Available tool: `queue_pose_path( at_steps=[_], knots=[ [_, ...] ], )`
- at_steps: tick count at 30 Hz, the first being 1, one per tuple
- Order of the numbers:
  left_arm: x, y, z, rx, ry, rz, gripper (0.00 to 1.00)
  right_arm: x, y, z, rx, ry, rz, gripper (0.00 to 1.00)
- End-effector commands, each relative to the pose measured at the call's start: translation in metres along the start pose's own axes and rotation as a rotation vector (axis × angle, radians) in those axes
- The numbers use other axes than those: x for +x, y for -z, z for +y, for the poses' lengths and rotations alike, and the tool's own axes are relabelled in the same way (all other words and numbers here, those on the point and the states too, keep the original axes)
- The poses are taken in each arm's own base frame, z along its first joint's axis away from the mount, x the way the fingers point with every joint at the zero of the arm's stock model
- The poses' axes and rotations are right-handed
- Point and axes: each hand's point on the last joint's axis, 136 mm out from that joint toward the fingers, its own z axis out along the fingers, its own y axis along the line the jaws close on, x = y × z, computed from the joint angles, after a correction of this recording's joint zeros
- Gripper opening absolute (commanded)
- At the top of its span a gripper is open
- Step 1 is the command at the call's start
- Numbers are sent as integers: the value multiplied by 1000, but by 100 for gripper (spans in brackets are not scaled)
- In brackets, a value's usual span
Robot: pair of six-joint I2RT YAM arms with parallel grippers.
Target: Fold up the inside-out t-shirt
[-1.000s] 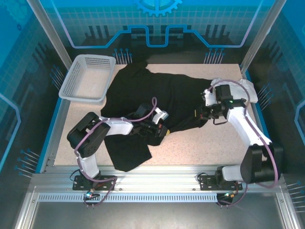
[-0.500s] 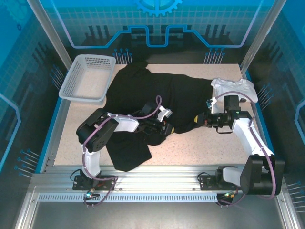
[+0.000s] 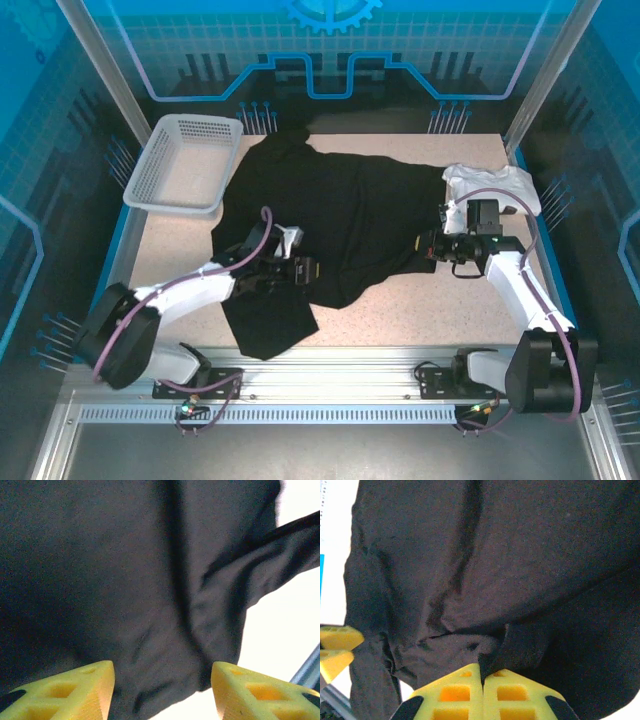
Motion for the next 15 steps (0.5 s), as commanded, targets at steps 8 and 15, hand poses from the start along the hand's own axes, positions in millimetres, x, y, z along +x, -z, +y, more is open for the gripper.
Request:
queue_pose_path(
  at_steps=[8, 15],
  knots=[
    [16, -5, 34, -148, 145, 54, 61, -12, -4, 4, 35, 68, -53, 0],
    [-10, -60, 20, -68, 150, 91, 60, -16, 9, -7, 121, 91, -108, 0]
  ],
)
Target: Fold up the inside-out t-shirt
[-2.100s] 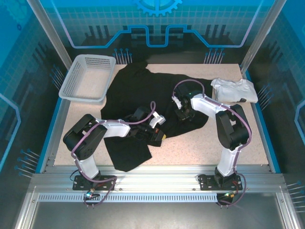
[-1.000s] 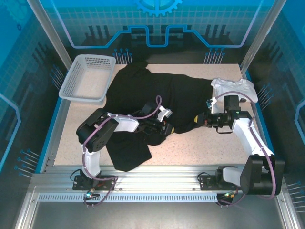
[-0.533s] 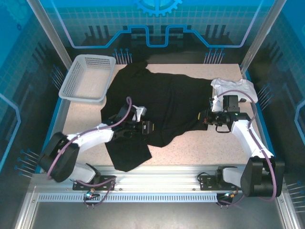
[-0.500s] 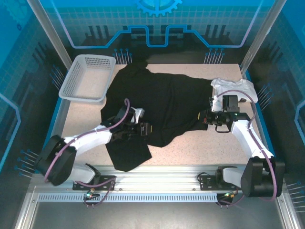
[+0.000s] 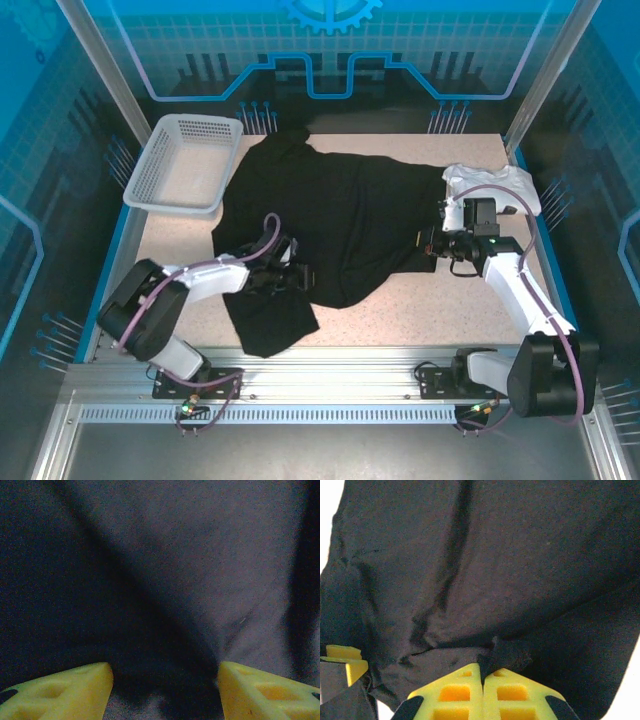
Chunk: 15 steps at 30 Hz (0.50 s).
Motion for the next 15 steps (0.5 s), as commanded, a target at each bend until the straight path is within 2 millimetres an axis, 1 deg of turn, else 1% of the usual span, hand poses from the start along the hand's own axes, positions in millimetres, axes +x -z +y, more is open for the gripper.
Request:
queue_pose_path(
  at_steps=[1, 4, 6, 8, 9, 10, 12, 14, 15],
  knots=[
    [-33, -19, -28, 97, 2, -39, 60, -4, 8, -6, 53, 22, -46, 0],
    [-66, -40, -46, 108, -38, -55, 60, -7, 8, -10, 60, 1, -66, 0],
    [-91, -49, -59, 110, -71, -81, 60, -8, 7, -11, 64, -2, -71, 0],
    [-110, -48, -68, 103, -99, -110, 60, -10, 7, -12, 75, 3, -75, 0],
    [-113, -44, -71, 100, -113, -121, 60, -11, 9, -13, 81, 7, -77, 0],
    [-114, -37, -71, 92, -122, -134, 60, -11, 10, -12, 83, 12, -80, 0],
    [-104, -21, -63, 59, -132, -146, 61, -11, 12, -12, 83, 16, -86, 0],
    [-79, -4, -46, 2, -137, -147, 61, -8, 13, -12, 82, 19, -91, 0],
    [-63, 8, -38, -39, -149, -150, 62, -7, 13, -12, 80, 20, -91, 0]
  ],
)
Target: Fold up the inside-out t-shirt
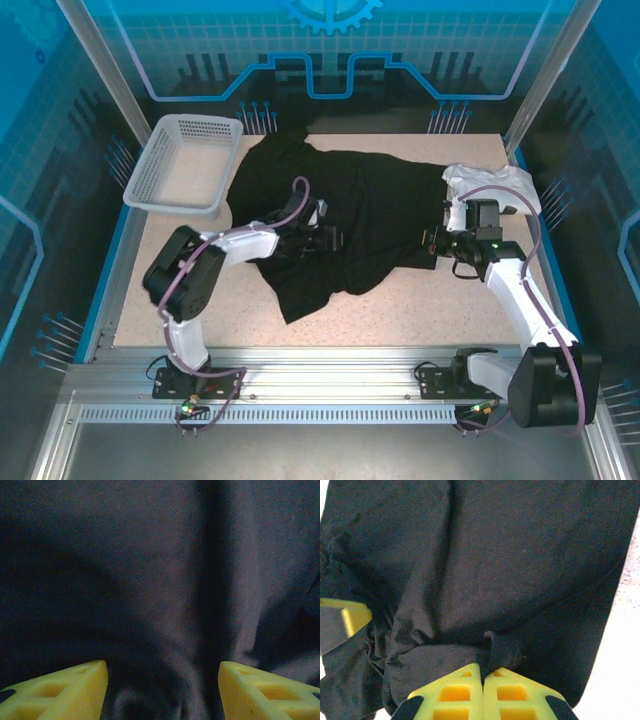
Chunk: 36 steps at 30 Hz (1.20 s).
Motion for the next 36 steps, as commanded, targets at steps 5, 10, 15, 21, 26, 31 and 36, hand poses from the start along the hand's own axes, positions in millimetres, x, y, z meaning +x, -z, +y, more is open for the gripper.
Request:
queue_pose_path(
  at_steps=[5, 10, 15, 21, 26, 31, 36],
  knots=[
    [117, 89, 48, -331, -110, 94, 63, 1, 6, 0, 4, 22, -16, 0],
    [169, 111, 60, -404, -93, 178, 63, -1, 10, 2, 8, 36, -25, 0],
    [188, 96, 57, -399, -117, 262, 62, 2, 7, 4, -2, 40, -13, 0],
    [193, 76, 51, -371, -148, 293, 55, 5, 11, 3, 4, 45, -21, 0],
    [206, 66, 55, -391, -177, 342, 38, 7, 11, 2, 8, 46, -22, 0],
    [211, 63, 55, -392, -178, 348, 14, 7, 10, 3, 5, 47, -19, 0],
    [199, 76, 54, -393, -175, 276, 0, 7, 9, 3, 2, 39, -25, 0]
  ],
)
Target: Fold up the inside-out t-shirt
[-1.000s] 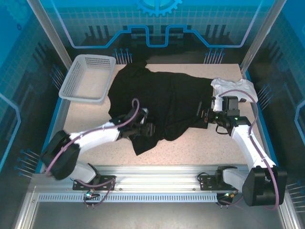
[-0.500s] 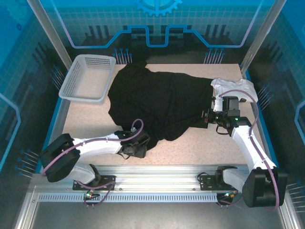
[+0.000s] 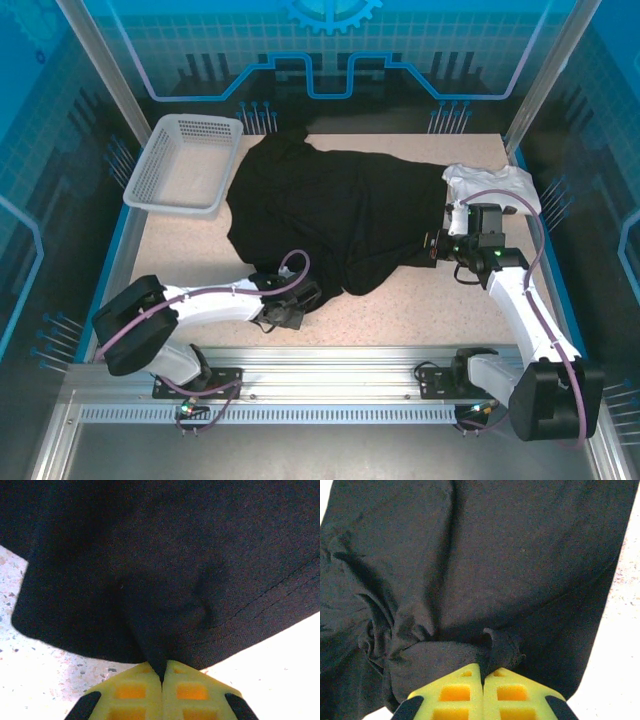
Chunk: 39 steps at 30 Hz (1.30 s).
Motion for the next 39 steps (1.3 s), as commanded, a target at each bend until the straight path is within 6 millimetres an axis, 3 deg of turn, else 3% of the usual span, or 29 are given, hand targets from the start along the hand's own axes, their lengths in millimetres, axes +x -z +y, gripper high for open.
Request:
queue_pose_path(
  at_steps=[1, 4, 7, 10, 13, 15, 18, 21, 23, 26, 29, 31, 35, 39],
  knots=[
    [4, 0, -8, 57, -1, -23, 0, 3, -1, 1, -3, 12, -3, 0],
    [-24, 34, 10, 15, 12, -185, 0, -3, 2, 3, -6, 6, -31, 0],
    [-66, 92, 35, -10, 49, -413, 0, -24, 13, 8, -2, 15, -101, 0],
    [-114, 177, 67, -17, 128, -706, 0, -60, 36, 14, 16, 34, -208, 0],
    [-144, 283, 98, 0, 206, -1007, 0, -104, 73, 29, 21, 67, -335, 0],
    [-148, 353, 114, 5, 217, -1176, 0, -128, 108, 43, 27, 106, -411, 0],
    [-140, 439, 129, 39, 213, -1328, 0, -148, 169, 61, 61, 170, -535, 0],
    [-126, 501, 135, 128, 186, -1429, 0, -153, 227, 80, 71, 224, -632, 0],
    [-119, 530, 136, 165, 153, -1491, 0, -150, 261, 92, 67, 253, -679, 0],
    [-127, 548, 141, 78, 137, -1524, 0, -149, 299, 106, 55, 284, -743, 0],
    [-160, 544, 136, -61, 130, -1496, 0, -159, 306, 107, 68, 286, -785, 0],
    [-193, 526, 139, -111, 164, -1439, 0, -175, 294, 105, 79, 284, -785, 0],
    [-262, 477, 175, -35, 292, -1296, 0, -222, 254, 97, 100, 282, -782, 0],
    [-316, 460, 187, -60, 281, -1268, 0, -267, 225, 95, 112, 300, -783, 0]
  ],
)
